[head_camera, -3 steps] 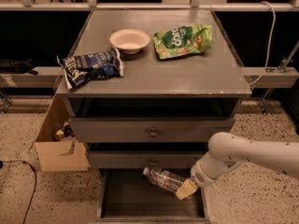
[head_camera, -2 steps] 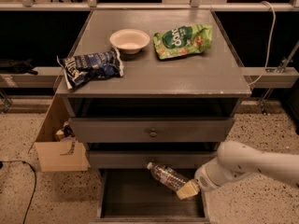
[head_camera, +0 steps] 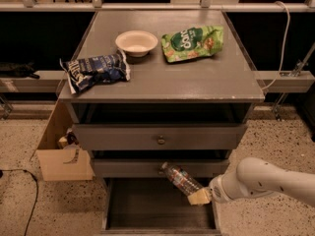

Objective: Place water bottle into bottom drawer

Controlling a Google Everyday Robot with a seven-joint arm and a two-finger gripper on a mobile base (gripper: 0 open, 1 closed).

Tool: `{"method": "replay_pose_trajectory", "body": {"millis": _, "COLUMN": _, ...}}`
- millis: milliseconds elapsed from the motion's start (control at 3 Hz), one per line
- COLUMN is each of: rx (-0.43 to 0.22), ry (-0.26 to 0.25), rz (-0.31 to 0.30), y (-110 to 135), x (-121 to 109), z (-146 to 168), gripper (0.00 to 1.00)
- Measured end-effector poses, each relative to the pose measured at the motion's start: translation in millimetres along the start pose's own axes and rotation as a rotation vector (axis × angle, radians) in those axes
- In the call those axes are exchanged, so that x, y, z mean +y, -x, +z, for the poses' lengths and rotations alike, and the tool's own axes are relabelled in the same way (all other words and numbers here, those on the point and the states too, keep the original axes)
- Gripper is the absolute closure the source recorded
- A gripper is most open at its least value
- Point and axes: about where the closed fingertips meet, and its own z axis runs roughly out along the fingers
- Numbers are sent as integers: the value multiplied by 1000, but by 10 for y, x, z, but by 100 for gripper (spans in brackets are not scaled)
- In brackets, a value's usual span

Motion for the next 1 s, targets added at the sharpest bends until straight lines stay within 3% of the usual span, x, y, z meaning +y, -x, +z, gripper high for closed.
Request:
{"method": "replay_pose_trajectory", "body": {"millis": 333, "rx": 10, "ry": -16, "rz": -13, "y": 34, "x": 15, "z": 67, "gripper": 100}}
{"method": "replay_pose_trajectory", "body": {"millis": 667, "rx": 57, "ry": -32, "rz": -19, "y": 17, "x": 5, "z": 382, "gripper": 100}}
{"method": "replay_pose_trajectory", "body": {"millis": 1000, "rx": 146, "ry": -18, "rz": 4, "y": -15, "x": -65, "z": 958, "gripper": 100}}
